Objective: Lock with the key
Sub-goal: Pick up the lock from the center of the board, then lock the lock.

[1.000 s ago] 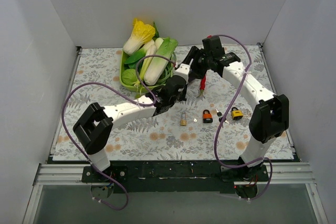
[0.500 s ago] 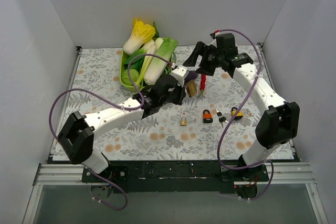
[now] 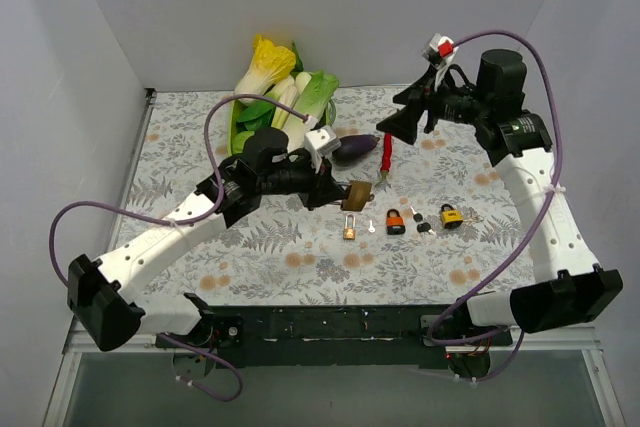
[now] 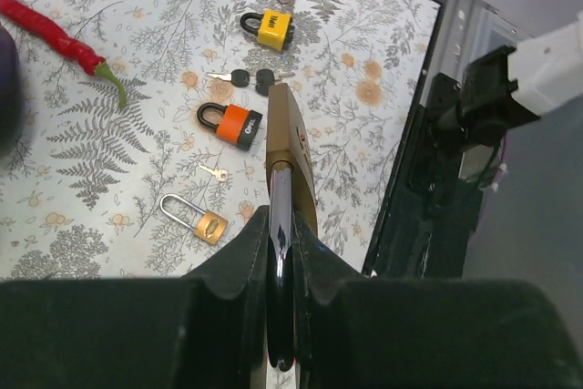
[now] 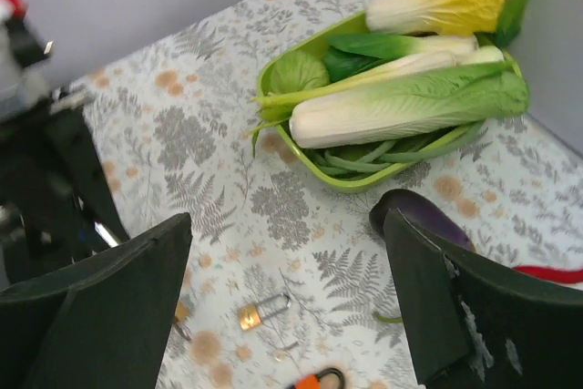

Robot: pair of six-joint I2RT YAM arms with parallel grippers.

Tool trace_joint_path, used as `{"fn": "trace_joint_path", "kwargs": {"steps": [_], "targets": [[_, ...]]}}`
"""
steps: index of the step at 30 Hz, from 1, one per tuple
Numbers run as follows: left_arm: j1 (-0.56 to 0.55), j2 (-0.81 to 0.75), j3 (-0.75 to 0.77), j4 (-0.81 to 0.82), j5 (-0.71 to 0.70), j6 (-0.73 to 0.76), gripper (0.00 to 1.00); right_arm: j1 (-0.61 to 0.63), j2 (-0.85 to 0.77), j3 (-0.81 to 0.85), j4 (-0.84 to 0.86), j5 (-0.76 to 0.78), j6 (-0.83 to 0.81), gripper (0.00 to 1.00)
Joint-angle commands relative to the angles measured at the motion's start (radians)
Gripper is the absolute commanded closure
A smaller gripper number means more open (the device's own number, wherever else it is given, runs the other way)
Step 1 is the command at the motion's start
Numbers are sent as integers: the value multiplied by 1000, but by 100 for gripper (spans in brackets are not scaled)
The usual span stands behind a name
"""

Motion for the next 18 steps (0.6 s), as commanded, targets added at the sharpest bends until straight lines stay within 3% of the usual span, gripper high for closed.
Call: {"fn": "trace_joint_path", "kwargs": {"steps": [1, 2, 4, 11, 18], "targets": [[61, -116, 91, -50, 292, 170, 100, -10, -22, 67, -326, -240, -559, 7], [72, -124, 97, -60, 311, 177, 100, -10, -19, 81, -470, -249, -684, 7], [98, -136, 107, -79, 365, 184, 100, -8, -24, 83, -563, -287, -786, 5], [101, -159, 112, -65, 434, 190, 100, 142, -34, 31, -671, -238, -834, 9], [103, -158, 129, -56, 453, 187, 100, 294, -45, -11, -674, -243, -827, 8]]}}
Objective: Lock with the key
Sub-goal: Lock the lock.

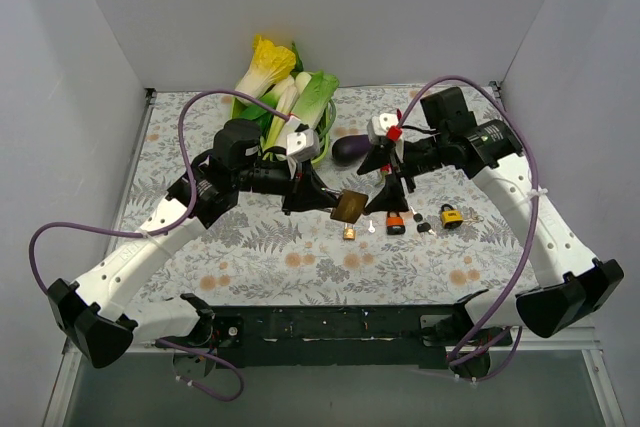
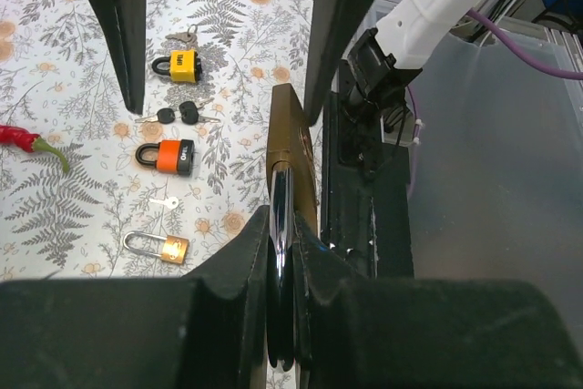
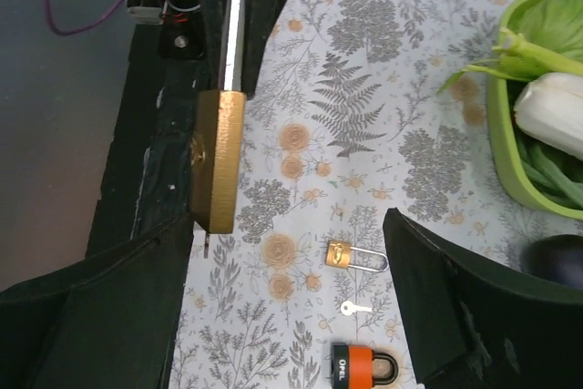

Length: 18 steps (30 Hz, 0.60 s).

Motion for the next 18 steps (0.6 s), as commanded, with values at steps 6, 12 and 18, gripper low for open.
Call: {"fn": "trace_joint_path", "kwargs": {"steps": [6, 12, 18], "targets": [[0, -47, 53, 92, 17, 7, 100, 107, 0, -9, -64, -21, -27, 9], [1, -59, 24, 190, -32, -41, 100, 141, -10, -90, 75, -26, 117, 14], [0, -63, 17, 206, -54, -47, 100, 145, 7, -101, 119, -44, 171, 29]]}}
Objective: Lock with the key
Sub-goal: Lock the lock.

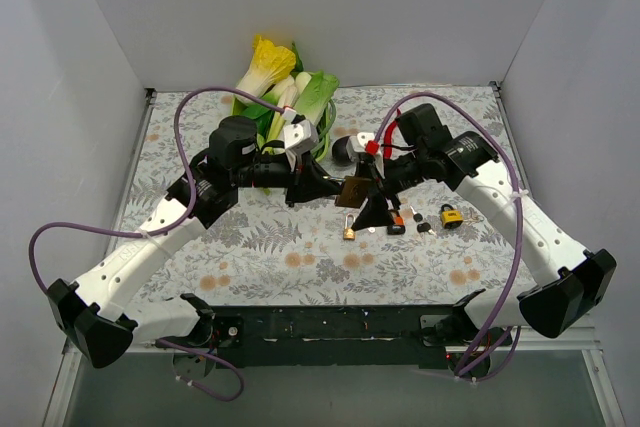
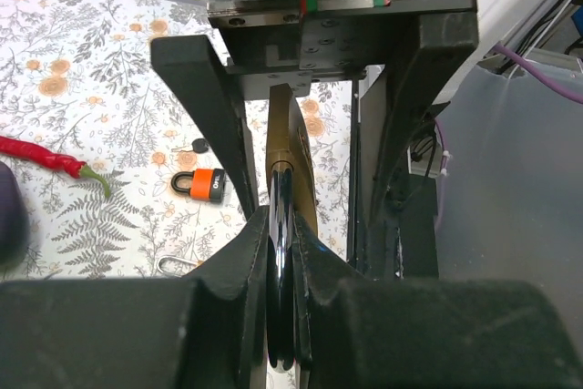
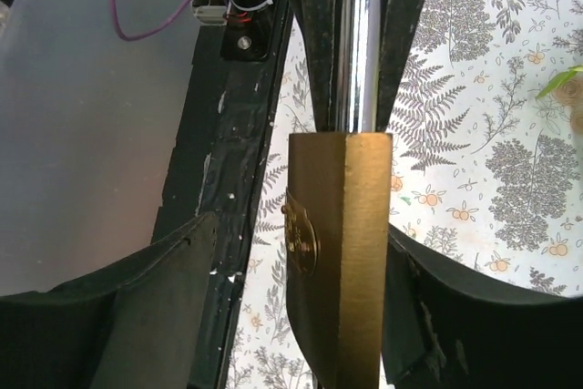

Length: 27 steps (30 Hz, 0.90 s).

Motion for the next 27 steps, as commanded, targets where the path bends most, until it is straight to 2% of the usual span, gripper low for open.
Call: {"fn": "trace_joint_path", "kwargs": {"steps": [1, 2, 13, 14, 16, 18, 20, 21, 22, 23, 24, 25, 27], "targets": [[1, -64, 10, 110, -3, -17, 100, 6, 7, 14, 82, -36, 73, 32], [1, -64, 6, 109, 0, -17, 100, 4, 10, 17, 90, -36, 82, 37], [-1, -75, -6, 87, 26, -12, 100, 6, 2, 35, 121, -8, 118, 62], [-1, -76, -5, 86, 26, -12, 100, 7, 4, 40, 119, -8, 118, 75], [1, -72, -5, 78, 27, -14, 100, 6, 1, 40, 119, -8, 112, 95], [1, -66, 3, 55, 18, -20, 99, 6, -2, 46, 119, -14, 110, 99], [1, -38, 53, 3, -22, -28, 77, 6, -5, 46, 118, -16, 107, 99], [4, -24, 75, -77, -14, -17, 53, 6, -7, 48, 116, -19, 109, 99], [27, -9, 102, -124, 13, 7, 46, 6, -7, 48, 104, -17, 107, 99], [47, 8, 140, -170, 111, 79, 37, 4, -4, 48, 96, -19, 112, 99], [71, 9, 158, -239, 141, 107, 26, 3, 1, 48, 87, -26, 113, 99], [105, 9, 165, -261, 150, 132, 22, 1, 2, 45, 70, -33, 115, 99], [117, -10, 178, -332, 115, 223, 20, -5, -1, 8, 76, -27, 124, 99]]}}
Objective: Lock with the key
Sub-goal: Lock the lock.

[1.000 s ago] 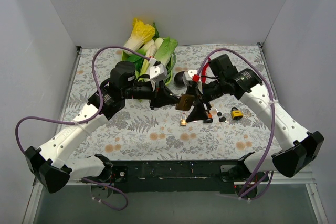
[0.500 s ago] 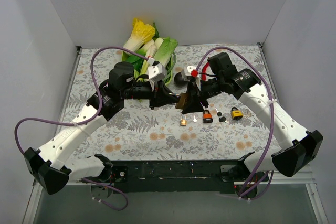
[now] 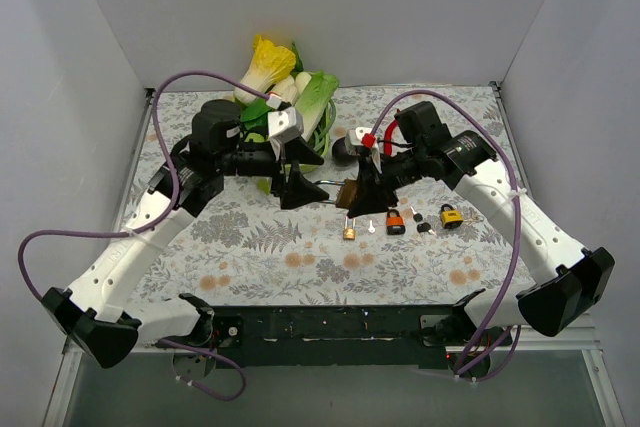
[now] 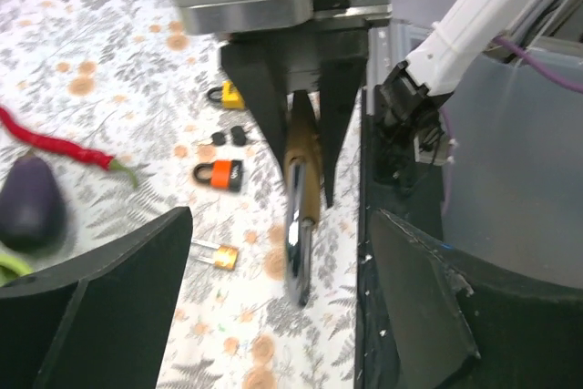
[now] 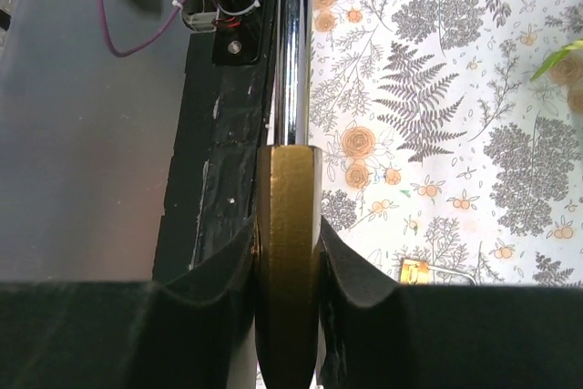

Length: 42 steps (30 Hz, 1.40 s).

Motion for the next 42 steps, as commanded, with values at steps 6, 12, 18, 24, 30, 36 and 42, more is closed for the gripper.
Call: {"fn": "trace_joint_path", "kwargs": {"steps": [6, 12, 18, 24, 30, 36, 42], "targets": [[57, -34, 57, -317, -21, 255, 31, -10, -44, -25, 83, -37, 45, 99], [56, 12, 46, -308, 16, 224, 51, -10, -42, -4, 81, -54, 37, 99], [56, 44, 16, -265, 62, 186, 74, -4, -41, 5, 94, -42, 34, 99], [54, 55, 2, -267, 65, 184, 79, 0, -44, 19, 109, -31, 31, 99], [51, 67, -6, -253, 74, 150, 100, 11, -45, 21, 126, -27, 19, 99], [31, 74, -30, -193, 91, 98, 100, 48, -39, 25, 165, -19, 5, 99], [7, 70, -101, -69, 111, -12, 100, 92, -31, 21, 270, -36, 60, 99]]}}
